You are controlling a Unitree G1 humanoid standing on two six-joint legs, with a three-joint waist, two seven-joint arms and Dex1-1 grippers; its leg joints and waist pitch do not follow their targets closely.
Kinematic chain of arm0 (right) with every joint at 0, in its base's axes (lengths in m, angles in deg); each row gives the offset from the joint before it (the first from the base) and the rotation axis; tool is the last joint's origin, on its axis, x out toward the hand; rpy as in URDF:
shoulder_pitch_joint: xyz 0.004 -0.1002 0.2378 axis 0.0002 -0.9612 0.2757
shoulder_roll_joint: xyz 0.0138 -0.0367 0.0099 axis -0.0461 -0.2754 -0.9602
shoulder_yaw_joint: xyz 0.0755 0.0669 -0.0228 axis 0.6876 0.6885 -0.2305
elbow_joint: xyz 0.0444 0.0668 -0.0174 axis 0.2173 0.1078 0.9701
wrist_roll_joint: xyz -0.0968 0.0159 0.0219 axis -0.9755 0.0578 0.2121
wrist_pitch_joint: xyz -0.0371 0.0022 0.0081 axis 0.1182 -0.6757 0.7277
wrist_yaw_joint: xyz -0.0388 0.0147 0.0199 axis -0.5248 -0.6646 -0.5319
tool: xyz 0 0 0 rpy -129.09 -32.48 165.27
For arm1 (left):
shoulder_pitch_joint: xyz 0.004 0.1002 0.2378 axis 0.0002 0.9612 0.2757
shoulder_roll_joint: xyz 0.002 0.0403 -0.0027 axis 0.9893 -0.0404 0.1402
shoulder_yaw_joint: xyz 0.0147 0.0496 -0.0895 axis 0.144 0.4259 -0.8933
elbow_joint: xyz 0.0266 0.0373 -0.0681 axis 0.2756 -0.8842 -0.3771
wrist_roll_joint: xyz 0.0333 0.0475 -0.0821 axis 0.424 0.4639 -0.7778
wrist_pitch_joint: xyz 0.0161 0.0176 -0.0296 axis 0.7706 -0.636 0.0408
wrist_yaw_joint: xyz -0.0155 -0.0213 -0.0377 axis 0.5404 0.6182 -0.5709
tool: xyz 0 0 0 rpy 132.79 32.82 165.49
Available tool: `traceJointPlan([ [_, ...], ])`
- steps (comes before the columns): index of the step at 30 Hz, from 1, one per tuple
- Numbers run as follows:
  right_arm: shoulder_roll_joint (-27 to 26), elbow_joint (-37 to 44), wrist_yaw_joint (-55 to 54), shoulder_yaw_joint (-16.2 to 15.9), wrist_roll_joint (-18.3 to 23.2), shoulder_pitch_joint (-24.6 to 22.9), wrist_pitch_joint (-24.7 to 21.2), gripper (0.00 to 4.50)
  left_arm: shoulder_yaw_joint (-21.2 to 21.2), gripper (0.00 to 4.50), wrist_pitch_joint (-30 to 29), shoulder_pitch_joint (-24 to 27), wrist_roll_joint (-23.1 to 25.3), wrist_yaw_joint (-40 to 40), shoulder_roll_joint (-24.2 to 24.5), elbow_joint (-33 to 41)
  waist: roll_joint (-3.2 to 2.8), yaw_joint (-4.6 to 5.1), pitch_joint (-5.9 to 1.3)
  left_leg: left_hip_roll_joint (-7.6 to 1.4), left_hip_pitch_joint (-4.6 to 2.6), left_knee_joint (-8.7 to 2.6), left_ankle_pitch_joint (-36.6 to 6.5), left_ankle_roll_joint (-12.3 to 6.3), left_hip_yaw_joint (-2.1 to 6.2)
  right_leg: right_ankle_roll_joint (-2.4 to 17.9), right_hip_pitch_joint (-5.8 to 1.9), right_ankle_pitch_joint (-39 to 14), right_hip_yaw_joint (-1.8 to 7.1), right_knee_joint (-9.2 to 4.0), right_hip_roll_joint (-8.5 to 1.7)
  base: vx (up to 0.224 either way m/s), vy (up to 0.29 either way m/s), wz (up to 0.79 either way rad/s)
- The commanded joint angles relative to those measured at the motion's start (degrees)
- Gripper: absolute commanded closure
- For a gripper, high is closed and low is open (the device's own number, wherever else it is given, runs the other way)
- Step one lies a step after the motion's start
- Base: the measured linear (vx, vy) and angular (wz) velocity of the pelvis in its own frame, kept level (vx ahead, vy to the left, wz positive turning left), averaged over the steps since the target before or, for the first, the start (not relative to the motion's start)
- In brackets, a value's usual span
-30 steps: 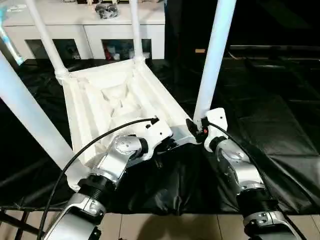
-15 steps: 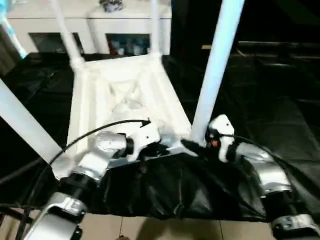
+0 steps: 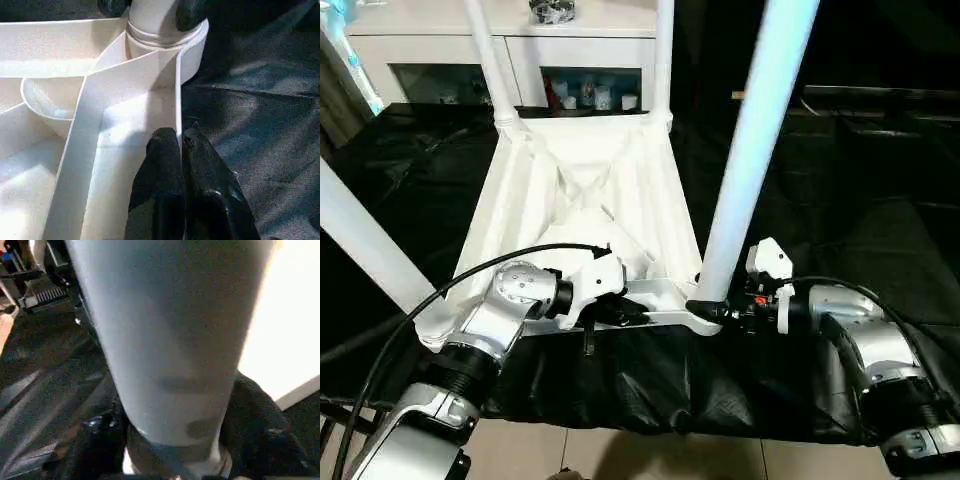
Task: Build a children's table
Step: Rotate leg to tighten
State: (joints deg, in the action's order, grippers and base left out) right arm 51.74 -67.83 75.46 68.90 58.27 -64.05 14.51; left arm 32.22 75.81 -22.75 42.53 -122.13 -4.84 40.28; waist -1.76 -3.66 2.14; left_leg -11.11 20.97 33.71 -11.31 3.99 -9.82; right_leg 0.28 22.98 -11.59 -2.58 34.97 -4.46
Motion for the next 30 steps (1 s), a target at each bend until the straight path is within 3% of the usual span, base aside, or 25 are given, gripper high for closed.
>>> traceJointPlan([
  [1, -0.68, 0.74, 3.35, -3.02, 1.01, -0.61, -1.06, 2.26, 1.0, 4.5, 0.54, -0.9, 0.13, -0.15, -0.06, -0.51, 0.47, -0.03, -3.28, -1.93, -0.36, -3.51, -7.04, -4.69, -0.03, 15.64, -3.19, -1.08, 1.92, -3.34, -3.08, 0.0, 0.0, 0.0],
  [5, -1.21, 2.17, 0.62, -2.24, 1.02, -2.39, -2.04, 2.43, 0.65, 4.5, 0.45, -0.94, 1.07, 2.53, -0.54, -0.77, 0.46, -0.08, -3.27, -1.93, -0.34, -3.5, -6.99, -4.83, -0.05, 15.69, -3.23, -0.95, 1.94, -3.38, -3.14, 0.0, 0.0, 0.0],
  [8, -1.96, 2.83, -3.04, -1.69, 0.21, -3.36, -3.3, 2.47, 0.46, 4.5, -0.05, -1.05, 2.08, 5.38, -1.16, -0.73, 0.74, 0.02, -3.0, -1.95, -0.4, -3.76, -8.23, -4.28, -0.04, 14.93, -3.08, -3.99, 2.0, -3.78, -3.15, 0.0, 0.0, 0.0],
  [10, -3.74, 4.56, -9.14, -1.42, -1.6, -5.68, -4.64, 2.5, -0.96, 4.5, -2.4, -1.08, 2.26, 10.32, -2.86, 0.05, 0.59, 0.0, -2.58, -1.96, -0.76, -4.2, -11.87, -2.59, 0.02, 13.29, -2.7, -11.44, 2.13, -4.55, -3.28, 0.0, 0.0, 0.0],
  [12, -5.38, 4.93, -13.98, -1.02, -3.06, -6.69, -4.9, 2.52, -1.6, 4.5, -3.57, -0.88, 2.36, 13.0, -4.04, 0.82, 0.71, 0.27, -2.39, -1.9, -0.69, -4.47, -13.62, -1.62, 0.17, 12.3, -2.76, -14.8, 2.18, -4.82, -3.33, 0.0, 0.0, 0.0],
  [14, -9.24, 4.6, -22.34, 0.63, -4.16, -7.4, -6.42, 2.54, -1.96, 4.5, -5.59, -0.08, 3.07, 17.44, -6.4, 2.71, 0.56, 0.75, -1.81, -1.83, -1.14, -5.02, -18.48, 0.43, 0.45, 9.54, -2.21, -23.35, 2.26, -5.64, -3.39, 0.0, 0.0, 0.0],
  [15, -11.05, 3.94, -25.76, 1.52, -4.35, -7.08, -6.63, 2.54, -1.89, 4.5, -6.58, 0.19, 3.49, 19.26, -7.57, 3.46, 0.5, 1.05, -1.82, -1.7, -1.28, -5.18, -20.72, 1.11, 0.8, 8.21, -2.22, -27.12, 2.11, -5.93, -3.4, 0.0, 0.0, 0.0],
  [16, -13.09, 3.29, -29.38, 2.44, -4.43, -6.59, -7.03, 2.55, -1.86, 4.5, -7.73, 0.45, 3.96, 21.43, -9.04, 4.26, 0.25, 1.18, -1.91, -1.7, -1.29, -5.16, -21.03, 1.34, 0.85, 7.8, -2.17, -27.48, 2.23, -6.04, -3.45, 0.0, 0.0, 0.0],
  [18, -16.22, 2.05, -35.72, 3.61, -5.03, -5.38, -7.61, 2.55, -1.53, 4.5, -9.43, 0.57, 4.96, 24.9, -11.62, 5.34, 0.39, 1.99, -2.02, -1.69, -1.09, -5.22, -20.03, 1.52, 0.85, 7.94, -2.0, -24.65, 2.42, -5.96, -3.24, 0.0, 0.0, 0.0],
  [19, -17.26, 1.55, -38.19, 3.91, -5.43, -4.81, -7.9, 2.55, -1.31, 4.5, -9.97, 0.48, 5.44, 26.16, -12.61, 5.61, 0.42, 2.29, -2.13, -1.59, -0.84, -5.25, -19.5, 1.5, 0.96, 8.1, -2.27, -23.38, 2.29, -5.85, -3.19, 0.0, 0.0, 0.0],
  [20, -19.37, 0.51, -40.97, 4.37, -5.21, -3.56, -7.79, 2.55, -1.12, 4.5, -10.7, 0.05, 5.84, 28.25, -14.49, 5.68, 0.03, 2.23, -2.19, -1.52, -0.82, -5.21, -19.22, 1.48, 1.0, 8.23, -2.33, -22.58, 2.27, -5.74, -3.17, 0.0, 0.0, 0.0],
  [23, -21.76, -0.26, -43.99, 4.58, -5.37, -2.13, -7.67, 2.55, -0.84, 4.5, -11.4, -0.67, 5.89, 29.98, -16.48, 5.65, 0.33, 2.42, -2.4, -1.41, -0.83, -4.93, -17.67, 0.83, 0.71, 9.25, -2.33, -18.27, 2.42, -5.65, -3.02, 0.0, 0.0, 0.0],
  [25, -23.44, -0.23, -44.88, 4.27, -6.22, -1.24, -6.47, 2.55, -0.15, 4.5, -10.79, -1.24, 6.13, 30.15, -17.05, 5.36, 0.31, 2.38, -2.55, -1.25, -0.44, -4.78, -14.89, -0.26, 0.48, 9.99, -2.66, -14.31, 2.42, -5.43, -2.97, 0.0, 0.0, 0.0],
  [26, -23.61, -0.08, -44.55, 4.41, -6.0, -1.25, -6.24, 1.99, 0.11, 4.5, -10.25, -1.24, 6.33, 29.89, -16.86, 5.22, 0.16, 2.27, -2.68, -1.22, -0.46, -4.69, -13.61, -0.66, 0.46, 10.16, -2.86, -13.21, 2.4, -5.35, -3.05, 0.0, 0.0, 0.0],
  [30, -21.99, 1.45, -43.2, 6.19, -4.49, -2.28, -6.58, 1.8, 0.46, 4.5, -8.83, 0.06, 6.91, 28.22, -14.87, 5.92, -0.07, 2.06, -2.78, -1.37, -0.37, -4.55, -10.7, -1.74, 0.38, 11.75, -3.2, -7.57, 2.32, -4.82, -2.96, 0.0, 0.0, 0.0],
])
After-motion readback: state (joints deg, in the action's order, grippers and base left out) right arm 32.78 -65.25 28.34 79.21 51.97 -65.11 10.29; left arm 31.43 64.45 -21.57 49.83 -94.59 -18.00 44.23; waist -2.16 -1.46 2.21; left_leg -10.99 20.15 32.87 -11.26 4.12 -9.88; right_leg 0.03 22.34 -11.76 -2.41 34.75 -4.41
